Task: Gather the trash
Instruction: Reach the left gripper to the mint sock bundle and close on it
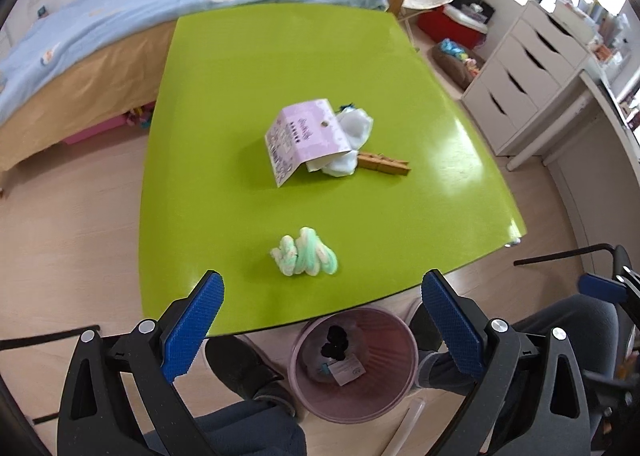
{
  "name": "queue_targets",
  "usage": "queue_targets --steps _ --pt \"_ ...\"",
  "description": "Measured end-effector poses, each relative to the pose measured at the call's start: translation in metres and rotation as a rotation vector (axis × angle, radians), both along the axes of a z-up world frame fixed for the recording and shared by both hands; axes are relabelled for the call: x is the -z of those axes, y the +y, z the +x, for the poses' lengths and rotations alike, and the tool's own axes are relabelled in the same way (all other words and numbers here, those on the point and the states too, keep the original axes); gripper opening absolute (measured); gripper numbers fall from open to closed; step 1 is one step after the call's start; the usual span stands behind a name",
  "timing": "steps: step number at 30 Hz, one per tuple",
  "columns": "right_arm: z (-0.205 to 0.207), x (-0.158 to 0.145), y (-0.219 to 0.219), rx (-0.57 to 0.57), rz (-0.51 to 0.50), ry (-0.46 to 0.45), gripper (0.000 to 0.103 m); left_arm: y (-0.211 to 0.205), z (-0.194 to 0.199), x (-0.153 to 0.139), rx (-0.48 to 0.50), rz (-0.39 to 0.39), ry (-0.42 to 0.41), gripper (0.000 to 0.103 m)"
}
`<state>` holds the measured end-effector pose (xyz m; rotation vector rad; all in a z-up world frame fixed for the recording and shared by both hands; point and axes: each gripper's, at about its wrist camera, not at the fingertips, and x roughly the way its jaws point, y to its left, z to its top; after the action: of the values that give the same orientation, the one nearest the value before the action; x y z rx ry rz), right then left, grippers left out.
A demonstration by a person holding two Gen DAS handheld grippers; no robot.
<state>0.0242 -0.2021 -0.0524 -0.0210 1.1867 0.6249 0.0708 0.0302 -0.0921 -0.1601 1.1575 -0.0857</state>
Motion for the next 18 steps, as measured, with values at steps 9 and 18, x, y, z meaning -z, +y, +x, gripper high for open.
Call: queue_targets --steps 9,18 --pt "0.003 0.004 0.001 -0.001 -0.006 0.008 0.097 0.004 0.028 0.036 -0.041 -0.002 0.109 0.094" --pt "0.009 0.006 0.005 -0.015 -0.011 0.005 0.097 0.0 0.034 0.048 -0.039 -0.02 0.133 0.049"
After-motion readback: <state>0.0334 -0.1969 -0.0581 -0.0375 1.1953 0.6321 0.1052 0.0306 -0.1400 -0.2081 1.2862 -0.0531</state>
